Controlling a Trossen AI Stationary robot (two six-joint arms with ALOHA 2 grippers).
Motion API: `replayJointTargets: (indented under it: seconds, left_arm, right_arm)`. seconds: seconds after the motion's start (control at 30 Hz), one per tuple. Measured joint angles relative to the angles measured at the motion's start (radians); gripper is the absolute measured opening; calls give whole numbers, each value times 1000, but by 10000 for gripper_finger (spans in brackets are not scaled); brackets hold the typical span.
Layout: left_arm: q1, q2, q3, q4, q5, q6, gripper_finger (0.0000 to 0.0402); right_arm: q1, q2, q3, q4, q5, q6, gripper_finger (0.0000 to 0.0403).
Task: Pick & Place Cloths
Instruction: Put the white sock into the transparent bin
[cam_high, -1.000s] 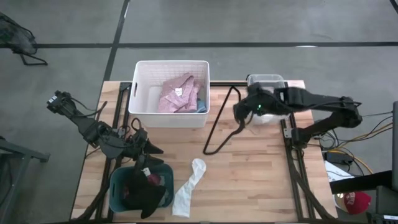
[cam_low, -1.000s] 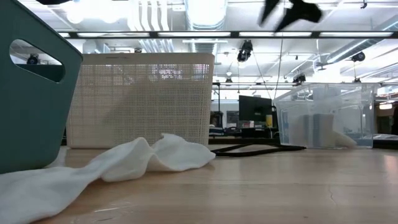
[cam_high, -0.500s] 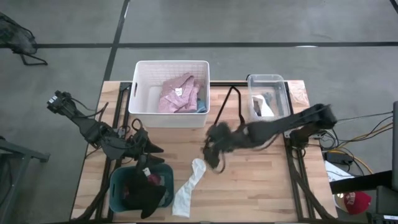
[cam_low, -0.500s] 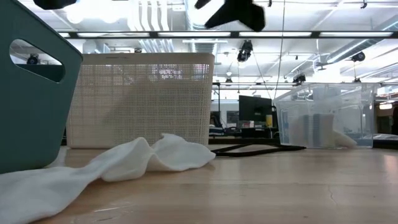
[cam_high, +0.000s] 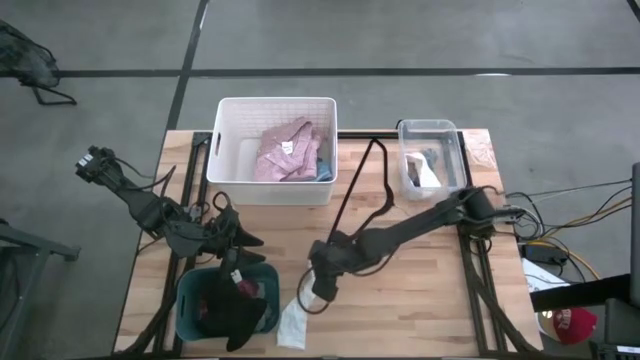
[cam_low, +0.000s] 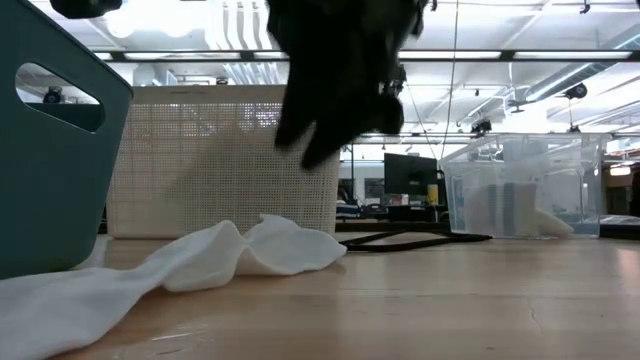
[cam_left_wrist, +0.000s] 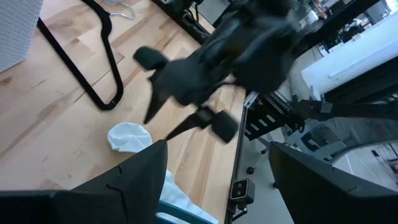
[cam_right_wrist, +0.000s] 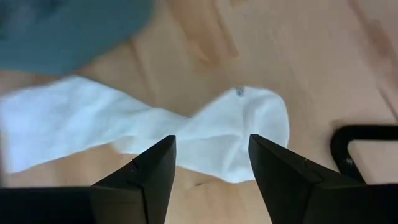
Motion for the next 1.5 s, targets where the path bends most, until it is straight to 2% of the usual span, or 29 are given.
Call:
replayJointTargets:
  seconds: [0.27,0.4,0.5,0.67,0.7,1.0,1.3,1.5]
  left_arm:
    - [0,0,0,2,0,-4,284]
    - [0,0,0,3,0,-7,284]
    - [0,0,0,3,0,-7,284]
    - [0,0,0,3,0,-7,284]
    - [0,0,0,3,0,-7,284]
    - [0,0,0,2,0,1,284]
    - [0,0,0,1,0,8,284]
    - [0,0,0,1,0,8,284]
  right_arm:
    - [-4,126,45,-13,-27,41,172]
    - [-6,169,47,-27,-76,89,151]
    - [-8,184,51,-34,-120,129,117]
    - [-9,177,49,-36,-143,133,26]
    - [-9,170,47,-38,-147,131,19]
    - [-10,61,57,-65,-137,118,11]
    - [-13,-35,56,-122,-77,113,11]
    - [-13,-132,56,-165,5,120,10]
